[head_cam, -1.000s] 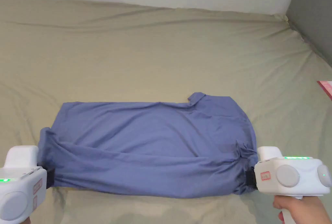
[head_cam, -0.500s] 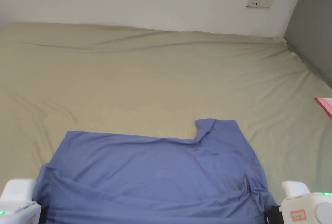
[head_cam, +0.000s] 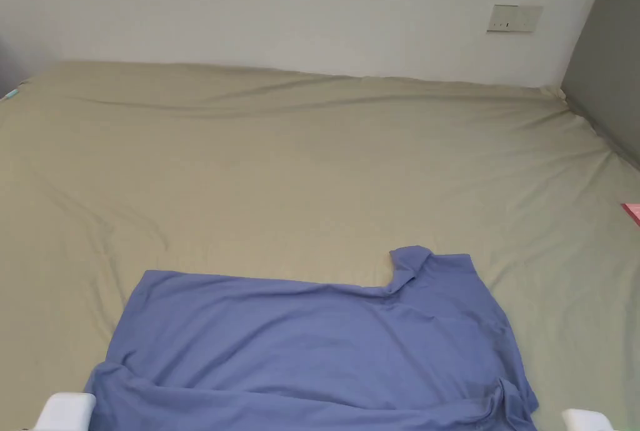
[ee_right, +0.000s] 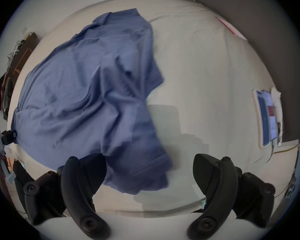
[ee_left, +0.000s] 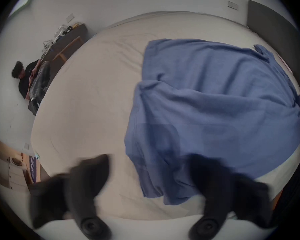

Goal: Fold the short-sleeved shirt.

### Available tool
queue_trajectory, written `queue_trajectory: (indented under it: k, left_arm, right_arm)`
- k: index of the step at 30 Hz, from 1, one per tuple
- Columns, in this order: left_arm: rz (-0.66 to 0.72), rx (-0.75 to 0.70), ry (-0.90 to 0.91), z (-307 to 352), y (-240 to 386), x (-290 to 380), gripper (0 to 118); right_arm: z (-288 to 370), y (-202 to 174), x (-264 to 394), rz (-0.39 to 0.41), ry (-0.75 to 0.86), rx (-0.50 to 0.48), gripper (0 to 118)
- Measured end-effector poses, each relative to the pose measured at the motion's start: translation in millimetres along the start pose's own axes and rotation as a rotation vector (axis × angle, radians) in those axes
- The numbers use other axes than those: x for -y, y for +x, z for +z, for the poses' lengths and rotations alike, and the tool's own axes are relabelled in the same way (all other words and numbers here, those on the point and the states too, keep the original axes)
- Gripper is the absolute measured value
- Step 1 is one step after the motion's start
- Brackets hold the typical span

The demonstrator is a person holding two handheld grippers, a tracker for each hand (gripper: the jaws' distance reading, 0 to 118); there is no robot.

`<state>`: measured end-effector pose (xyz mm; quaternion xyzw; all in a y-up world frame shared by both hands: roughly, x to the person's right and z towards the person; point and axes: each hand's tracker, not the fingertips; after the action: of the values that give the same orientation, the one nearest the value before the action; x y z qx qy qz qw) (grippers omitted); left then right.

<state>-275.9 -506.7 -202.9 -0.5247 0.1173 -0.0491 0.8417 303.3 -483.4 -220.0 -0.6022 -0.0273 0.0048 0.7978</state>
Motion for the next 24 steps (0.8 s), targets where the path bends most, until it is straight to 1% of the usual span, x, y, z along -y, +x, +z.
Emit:
queue_trajectory:
  k: [1, 3, 4, 5, 7, 11, 13, 15, 17, 18, 19, 20, 21, 22, 23, 24]
  left_arm:
    - [0.034, 0.053, 0.009, 5, -5, -4, 118]
    - [0.091, 0.103, 0.109, 27, -14, -13, 114]
    - [0.103, 0.098, 0.157, 41, -17, -19, 114]
    - [0.111, 0.094, 0.201, 55, -18, -24, 114]
    - [0.131, 0.114, 0.341, 92, -19, -38, 114]
    - [0.139, 0.107, 0.606, 159, -15, -67, 114]
    - [0.128, 0.077, 0.728, 191, -6, -79, 114]
    - [0.112, 0.053, 0.805, 216, 5, -90, 114]
    - [0.095, 0.048, 0.878, 236, 17, -96, 113]
    - [0.079, 0.045, 0.914, 240, 24, -98, 108]
    - [0.065, 0.041, 0.946, 247, 31, -99, 101]
    - [0.047, 0.033, 0.946, 251, 37, -100, 87]
    - [0.025, 0.032, 0.953, 254, 43, -102, 60]
    - [0.015, 0.028, 0.946, 255, 49, -103, 38]
    - [0.011, 0.019, 0.955, 256, 55, -103, 21]
    - [0.007, 0.021, 0.960, 257, 59, -104, 11]
  right_arm:
    - [9, 4, -4, -0.017, 0.027, -0.009, 106]
    - [28, 13, -16, -0.048, 0.112, -0.037, 106]
    - [37, 19, -24, -0.053, 0.163, -0.042, 106]
    - [51, 17, -29, -0.046, 0.221, -0.044, 106]
    - [87, 6, -38, -0.007, 0.364, -0.060, 106]
    - [162, -36, -47, 0.096, 0.653, -0.025, 106]
    - [192, -65, -50, 0.134, 0.776, 0.022, 106]
    - [215, -88, -46, 0.195, 0.896, 0.015, 106]
    - [230, -109, -45, 0.234, 0.971, 0.020, 105]
    - [236, -118, -44, 0.239, 1.004, 0.015, 104]
    - [240, -126, -42, 0.249, 1.030, 0.001, 100]
    - [241, -131, -45, 0.258, 1.039, -0.015, 90]
    - [242, -137, -46, 0.259, 1.034, -0.038, 66]
    - [242, -141, -47, 0.258, 1.037, -0.058, 42]
    - [238, -144, -49, 0.257, 1.045, -0.054, 19]
    - [234, -147, -51, 0.267, 1.056, -0.059, 4]
